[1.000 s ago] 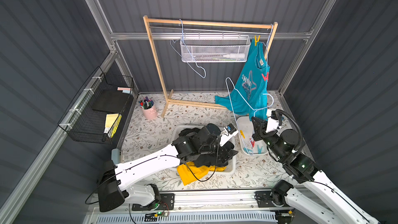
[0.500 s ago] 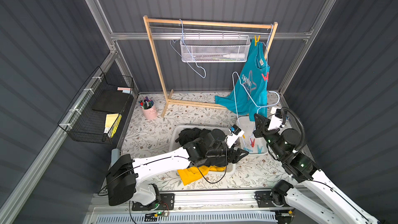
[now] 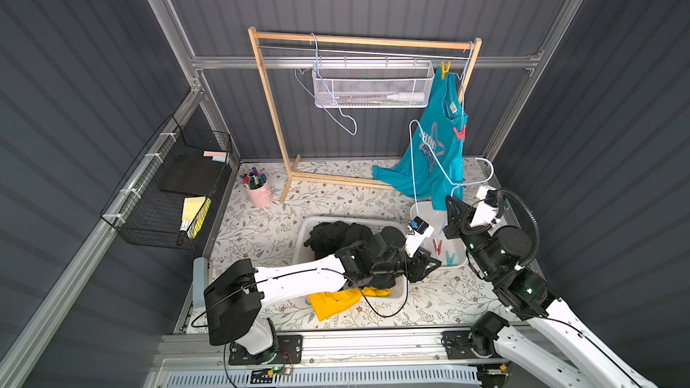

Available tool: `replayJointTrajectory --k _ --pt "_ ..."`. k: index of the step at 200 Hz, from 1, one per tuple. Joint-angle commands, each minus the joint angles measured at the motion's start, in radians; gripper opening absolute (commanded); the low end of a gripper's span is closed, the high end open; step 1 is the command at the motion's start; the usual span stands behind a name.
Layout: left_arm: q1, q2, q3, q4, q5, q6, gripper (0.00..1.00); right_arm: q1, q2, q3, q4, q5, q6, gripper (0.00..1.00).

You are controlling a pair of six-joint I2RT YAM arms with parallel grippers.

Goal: Remove the clothespins securing t-shirts to the hanger
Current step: Place the hanger on the clothes rail.

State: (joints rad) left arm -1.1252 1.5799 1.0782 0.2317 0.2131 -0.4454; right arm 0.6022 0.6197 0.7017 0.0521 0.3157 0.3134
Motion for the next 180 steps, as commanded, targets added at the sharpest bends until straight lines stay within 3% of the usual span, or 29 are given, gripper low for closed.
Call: replayJointTrajectory --k 1,60,116,148,158,180 --pt "-0.010 0.027 0.027 0.057 -0.020 -0.024 0.44 -0.003 -0.019 0.009 0.010 0.017 0.017 0.00" --pt "-0.018 0.057 0.041 0.092 -0.062 -0.022 0.34 -0.002 -0.031 0.002 -0.005 0.019 0.021 0.00" --pt "-0.019 0.060 0.041 0.114 -0.060 -0.032 0.00 -0.002 -0.035 -0.005 -0.004 0.016 0.026 0.00" --pt "-0.019 0.051 0.043 0.115 -0.067 -0.033 0.00 -0.002 -0.034 -0.008 -0.003 0.006 0.021 0.00" --pt "-0.019 0.047 0.044 0.111 -0.066 -0.028 0.00 -0.003 -0.035 -0.004 -0.005 -0.001 0.014 0.06" --pt "-0.019 0.035 0.049 0.092 -0.067 -0.018 0.00 -0.003 -0.049 0.001 -0.024 -0.025 -0.005 0.34"
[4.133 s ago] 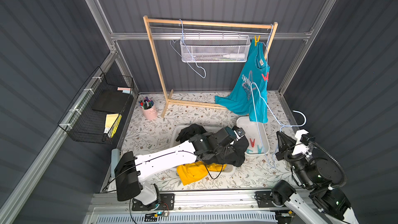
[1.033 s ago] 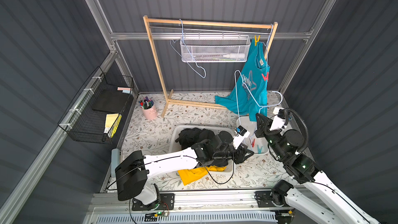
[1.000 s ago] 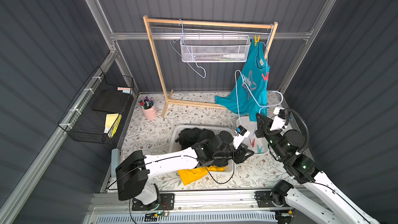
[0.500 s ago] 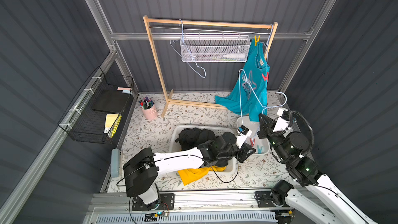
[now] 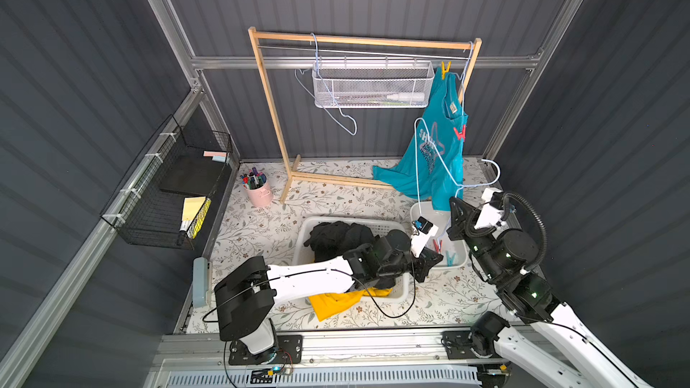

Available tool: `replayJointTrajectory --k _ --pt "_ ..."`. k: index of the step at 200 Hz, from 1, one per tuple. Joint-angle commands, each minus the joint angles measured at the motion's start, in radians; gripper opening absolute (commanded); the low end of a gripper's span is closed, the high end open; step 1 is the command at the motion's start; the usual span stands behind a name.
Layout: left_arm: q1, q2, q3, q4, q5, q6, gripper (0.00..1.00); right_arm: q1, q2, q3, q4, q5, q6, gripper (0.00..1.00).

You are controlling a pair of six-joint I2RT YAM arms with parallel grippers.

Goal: Remove the clothespins securing t-shirts to the hanger
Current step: Place the hanger on the clothes rail.

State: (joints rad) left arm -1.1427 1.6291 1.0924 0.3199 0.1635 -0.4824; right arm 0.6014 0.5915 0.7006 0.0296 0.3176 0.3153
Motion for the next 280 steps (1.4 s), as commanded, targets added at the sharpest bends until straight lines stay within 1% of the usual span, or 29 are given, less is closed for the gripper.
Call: replayJointTrajectory --k 1,19,31,36,52,95,137,141,145,178,198,222,251,266,280 --pt "-0.001 -0.016 0.035 0.004 -0.017 0.020 0.00 -0.002 -0.022 0.002 -0.003 -0.029 -0.009 0.36" --pt "-0.002 -0.027 0.041 -0.002 -0.027 0.044 0.00 -0.002 -0.050 -0.003 -0.016 -0.043 -0.037 0.69" --pt "-0.002 -0.028 0.053 -0.037 -0.054 0.054 0.00 -0.002 -0.077 -0.014 -0.023 -0.070 -0.069 0.86" --pt "-0.002 -0.027 0.059 -0.050 -0.062 0.058 0.00 -0.002 -0.090 -0.017 -0.027 -0.084 -0.080 0.91" --pt "-0.002 -0.029 0.080 -0.086 -0.081 0.078 0.00 -0.002 -0.135 -0.036 -0.037 -0.090 -0.096 0.98" --pt "0.000 -0.052 0.116 -0.141 -0.164 0.124 0.00 -0.002 -0.253 -0.070 -0.122 -0.073 -0.114 0.99" --pt "0.004 -0.067 0.179 -0.228 -0.263 0.173 0.00 -0.002 -0.357 -0.073 -0.230 -0.078 -0.143 0.99" --pt "0.007 -0.068 0.179 -0.233 -0.265 0.175 0.00 -0.002 -0.365 -0.073 -0.236 -0.078 -0.145 0.99" --pt "0.011 -0.070 0.217 -0.235 -0.266 0.177 0.00 -0.002 -0.375 -0.073 -0.247 -0.081 -0.146 0.99" --pt "0.052 -0.075 0.287 -0.295 -0.281 0.180 0.00 -0.002 -0.452 -0.081 -0.319 -0.090 -0.149 0.99" --pt "0.087 -0.085 0.322 -0.300 -0.248 0.185 0.00 -0.002 -0.482 -0.083 -0.347 -0.100 -0.155 0.99" --pt "0.153 -0.080 0.371 -0.320 -0.178 0.160 0.00 -0.003 -0.490 -0.071 -0.375 -0.102 -0.168 0.99" --pt "0.203 -0.064 0.418 -0.323 -0.119 0.127 0.00 -0.003 -0.493 -0.058 -0.392 -0.103 -0.168 0.99" --pt "0.233 -0.042 0.450 -0.350 -0.076 0.069 0.00 -0.003 -0.493 -0.061 -0.385 -0.102 -0.157 0.99" --pt "0.265 -0.019 0.462 -0.337 -0.006 0.005 0.00 -0.003 -0.492 -0.064 -0.377 -0.114 -0.149 0.99"
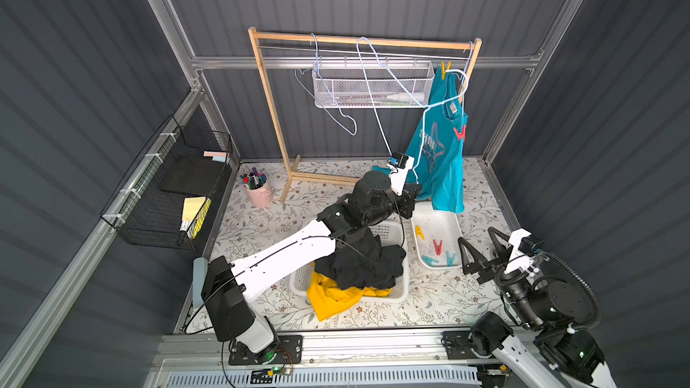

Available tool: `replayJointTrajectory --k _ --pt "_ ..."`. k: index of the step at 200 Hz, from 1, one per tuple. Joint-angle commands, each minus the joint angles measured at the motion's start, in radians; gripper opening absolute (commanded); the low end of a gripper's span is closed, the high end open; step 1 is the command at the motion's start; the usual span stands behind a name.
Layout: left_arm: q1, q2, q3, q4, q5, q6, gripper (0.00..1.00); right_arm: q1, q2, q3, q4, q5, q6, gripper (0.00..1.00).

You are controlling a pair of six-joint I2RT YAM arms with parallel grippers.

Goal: Remove the clothespins securing t-shirts to the hanger
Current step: Place the hanger on the clothes rail.

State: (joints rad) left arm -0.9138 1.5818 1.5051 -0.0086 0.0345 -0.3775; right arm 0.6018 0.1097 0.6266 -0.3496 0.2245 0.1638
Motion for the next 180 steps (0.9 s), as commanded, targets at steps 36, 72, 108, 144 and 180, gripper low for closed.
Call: replayJointTrajectory --k 36,72,108,144,180 --pt "0.063 0.063 0.065 0.047 0.201 -0.167 0.00 -0.002 -0.006 0.017 -0.011 -0.015 -0.001 0.99" --pt "0.103 0.107 0.074 0.138 0.325 -0.270 0.00 -0.002 -0.005 0.032 -0.030 -0.005 -0.003 0.99" --pt "0.156 0.143 0.110 0.194 0.371 -0.328 0.00 -0.002 0.006 0.027 -0.005 -0.004 -0.001 0.99" --pt "0.212 0.187 0.219 0.173 0.372 -0.335 0.00 -0.002 0.049 0.034 0.025 -0.023 0.000 0.99" --pt "0.244 0.233 0.288 0.175 0.372 -0.361 0.00 -0.002 0.066 0.043 0.035 -0.023 -0.005 0.99"
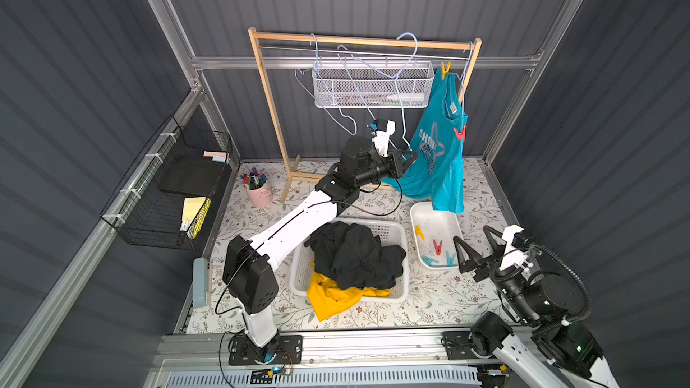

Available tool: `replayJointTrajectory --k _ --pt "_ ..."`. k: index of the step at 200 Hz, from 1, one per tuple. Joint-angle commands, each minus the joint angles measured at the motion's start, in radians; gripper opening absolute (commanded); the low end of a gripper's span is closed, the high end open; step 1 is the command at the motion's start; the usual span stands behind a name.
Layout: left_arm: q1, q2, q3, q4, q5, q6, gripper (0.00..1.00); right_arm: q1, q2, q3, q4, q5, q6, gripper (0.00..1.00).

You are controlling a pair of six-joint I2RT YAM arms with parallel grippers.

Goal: Remove the clothespins securing t-shirts to the hanger
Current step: Place the hanger on the clothes rail.

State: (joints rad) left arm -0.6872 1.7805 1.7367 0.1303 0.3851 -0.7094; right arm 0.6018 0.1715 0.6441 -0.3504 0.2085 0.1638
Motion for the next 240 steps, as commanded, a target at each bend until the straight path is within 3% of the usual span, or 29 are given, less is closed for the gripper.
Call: replayJointTrajectory --k 1,128,240 --pt "0.019 0.037 0.058 0.036 0.021 -0.030 0.00 -0.003 0.004 0.025 0.036 -0.007 -0.005 0.99" --pt "0.099 0.166 0.237 -0.005 -0.069 -0.088 0.00 -0.003 -0.015 0.040 0.004 0.001 -0.018 0.99" --pt "0.143 0.218 0.226 -0.013 0.013 -0.134 0.08 -0.003 -0.033 0.040 -0.015 0.021 -0.028 0.99"
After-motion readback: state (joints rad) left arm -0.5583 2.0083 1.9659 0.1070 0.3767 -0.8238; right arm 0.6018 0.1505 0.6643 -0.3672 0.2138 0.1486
